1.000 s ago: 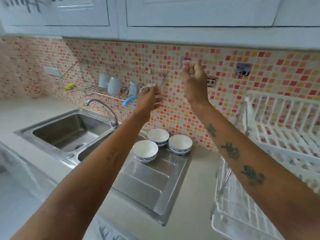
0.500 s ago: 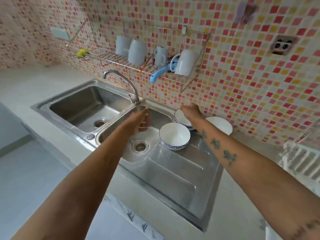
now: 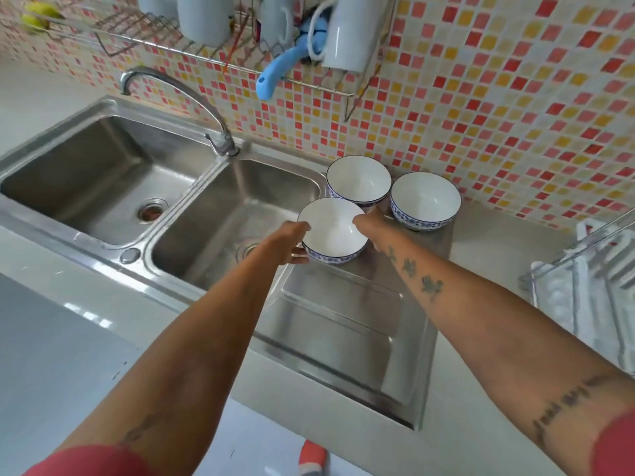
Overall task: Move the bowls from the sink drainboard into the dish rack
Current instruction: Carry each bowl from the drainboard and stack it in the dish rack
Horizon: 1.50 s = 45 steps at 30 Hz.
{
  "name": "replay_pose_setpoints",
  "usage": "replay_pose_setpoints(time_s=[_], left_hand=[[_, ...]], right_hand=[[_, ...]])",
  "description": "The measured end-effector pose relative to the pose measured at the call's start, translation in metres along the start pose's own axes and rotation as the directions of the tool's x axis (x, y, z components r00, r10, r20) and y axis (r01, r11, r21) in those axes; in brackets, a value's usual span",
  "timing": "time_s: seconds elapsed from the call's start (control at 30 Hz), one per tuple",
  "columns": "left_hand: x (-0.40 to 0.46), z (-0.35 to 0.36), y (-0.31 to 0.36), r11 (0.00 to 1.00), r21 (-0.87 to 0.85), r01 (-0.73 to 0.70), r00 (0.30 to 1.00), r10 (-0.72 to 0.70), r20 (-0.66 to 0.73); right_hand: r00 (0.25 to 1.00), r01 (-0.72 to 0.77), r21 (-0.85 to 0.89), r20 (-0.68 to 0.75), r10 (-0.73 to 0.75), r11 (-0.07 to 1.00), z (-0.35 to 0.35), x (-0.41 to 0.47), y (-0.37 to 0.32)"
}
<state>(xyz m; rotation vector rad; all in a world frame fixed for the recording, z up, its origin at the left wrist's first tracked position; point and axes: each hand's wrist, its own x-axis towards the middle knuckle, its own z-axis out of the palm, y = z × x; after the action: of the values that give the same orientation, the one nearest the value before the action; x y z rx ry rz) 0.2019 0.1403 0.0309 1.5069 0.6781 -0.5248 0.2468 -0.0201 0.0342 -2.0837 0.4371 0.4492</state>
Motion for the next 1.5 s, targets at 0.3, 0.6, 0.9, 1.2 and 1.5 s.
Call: replay_pose_setpoints(time_s=[0.3,0.6,0.9,1.2,1.5], left_hand=[[0.018,0.012,-0.016,1.000,-0.021,0.012,1.000,-0.012,-0.022],[0.018,0.018,-0.027,0.994,-0.107,-0.038,0.999,0.038,-0.007],[-0.047,0.037,-0.003,0.942,-0.319,-0.105,0.988,0.134,0.071],[-0.203,0.088,0.102,0.816,-0.510,-0.272,0.828,0.469,0.309],[-0.321,0.197,0.140,0.826,-0.436,-0.356,0.447,0.560,0.697]], right_hand=[[0.999,-0.036,0.096,0.027,0.033,0.995,0.010,-0.011,0.014],[0.995,-0.093,0.194,0.059,0.083,0.976,0.003,-0.020,0.024],[0.989,0.093,0.120,-0.127,-0.078,0.988,-0.045,-0.067,0.008],[0.835,0.468,0.197,-0.418,-0.358,0.862,-0.180,-0.194,-0.044],[0.421,0.755,-0.063,-0.716,-0.557,0.652,-0.326,-0.314,-0.011]])
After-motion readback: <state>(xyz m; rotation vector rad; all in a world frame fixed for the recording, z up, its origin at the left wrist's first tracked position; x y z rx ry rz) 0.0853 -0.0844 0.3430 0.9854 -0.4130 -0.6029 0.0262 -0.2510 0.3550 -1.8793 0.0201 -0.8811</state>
